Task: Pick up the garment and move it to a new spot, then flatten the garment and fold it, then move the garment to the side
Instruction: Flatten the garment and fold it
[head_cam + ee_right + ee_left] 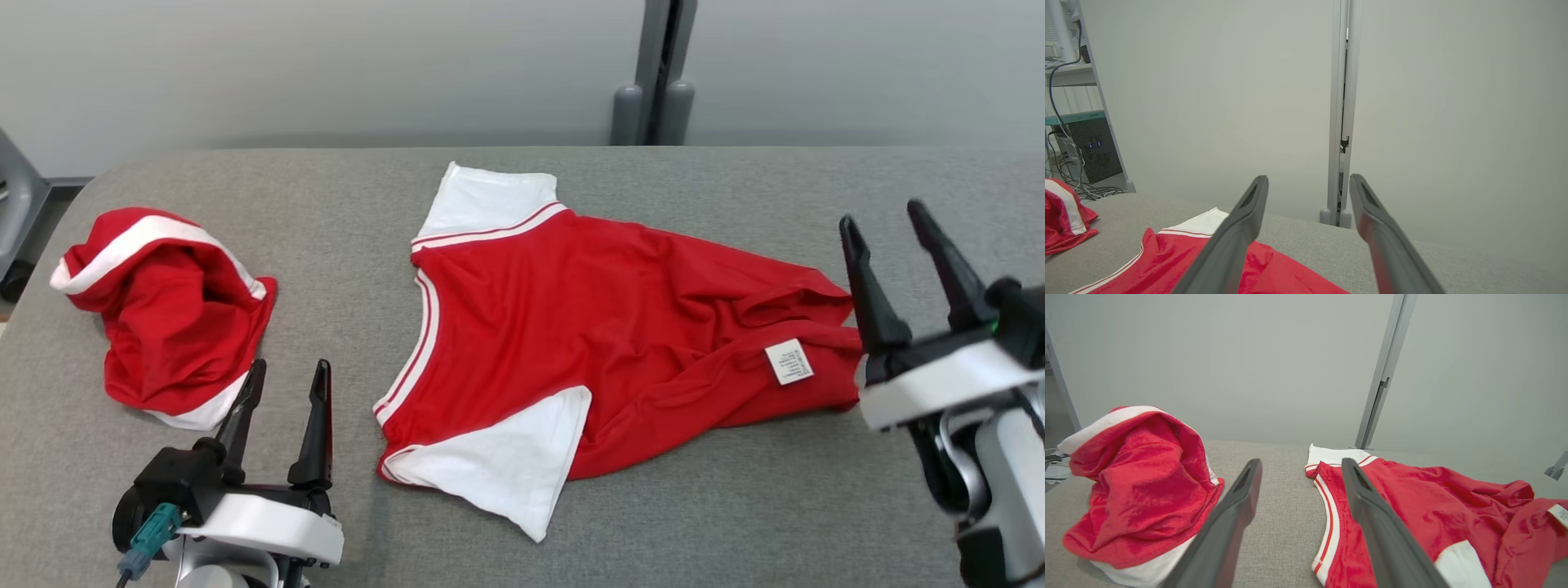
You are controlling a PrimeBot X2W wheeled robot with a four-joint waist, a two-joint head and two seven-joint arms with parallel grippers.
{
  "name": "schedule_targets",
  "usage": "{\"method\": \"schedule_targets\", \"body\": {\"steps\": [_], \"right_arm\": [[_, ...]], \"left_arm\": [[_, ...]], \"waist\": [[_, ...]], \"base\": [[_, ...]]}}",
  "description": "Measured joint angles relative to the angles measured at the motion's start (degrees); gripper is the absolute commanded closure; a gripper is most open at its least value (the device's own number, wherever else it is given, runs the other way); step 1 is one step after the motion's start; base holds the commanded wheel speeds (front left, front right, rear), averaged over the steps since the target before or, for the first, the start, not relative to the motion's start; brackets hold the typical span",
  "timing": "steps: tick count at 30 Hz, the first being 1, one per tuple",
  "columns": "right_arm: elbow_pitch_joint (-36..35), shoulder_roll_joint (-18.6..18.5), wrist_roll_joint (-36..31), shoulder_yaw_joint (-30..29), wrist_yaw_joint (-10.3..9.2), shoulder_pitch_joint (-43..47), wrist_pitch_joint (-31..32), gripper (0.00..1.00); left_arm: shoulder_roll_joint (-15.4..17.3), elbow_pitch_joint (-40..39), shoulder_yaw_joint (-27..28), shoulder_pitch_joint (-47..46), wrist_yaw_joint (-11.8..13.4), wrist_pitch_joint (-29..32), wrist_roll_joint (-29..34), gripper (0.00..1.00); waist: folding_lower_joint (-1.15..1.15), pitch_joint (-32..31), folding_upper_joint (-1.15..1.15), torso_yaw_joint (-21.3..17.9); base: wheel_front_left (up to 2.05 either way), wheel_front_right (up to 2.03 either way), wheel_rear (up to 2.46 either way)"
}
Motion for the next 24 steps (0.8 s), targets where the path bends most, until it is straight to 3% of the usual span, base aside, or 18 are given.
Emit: {"method": "schedule_targets", "body": {"steps": [13,24], "right_arm": [[-12.48,7.16,-3.41,-10.01,0.0,18.61,0.0,0.0],[-15.29,10.88,-4.39,-14.49,0.0,27.26,0.0,0.0]], "left_arm": [[0.0,-0.36,2.78,1.99,-0.52,0.0,0.43,0.0],[0.03,-0.9,5.79,4.95,-0.52,0.0,1.47,0.0]], "waist": [[0.0,-1.89,0.0,-2.54],[0.0,-4.03,0.0,-3.52]], "base": [[0.0,0.0,0.0],[0.0,0.0,0.0]]}}
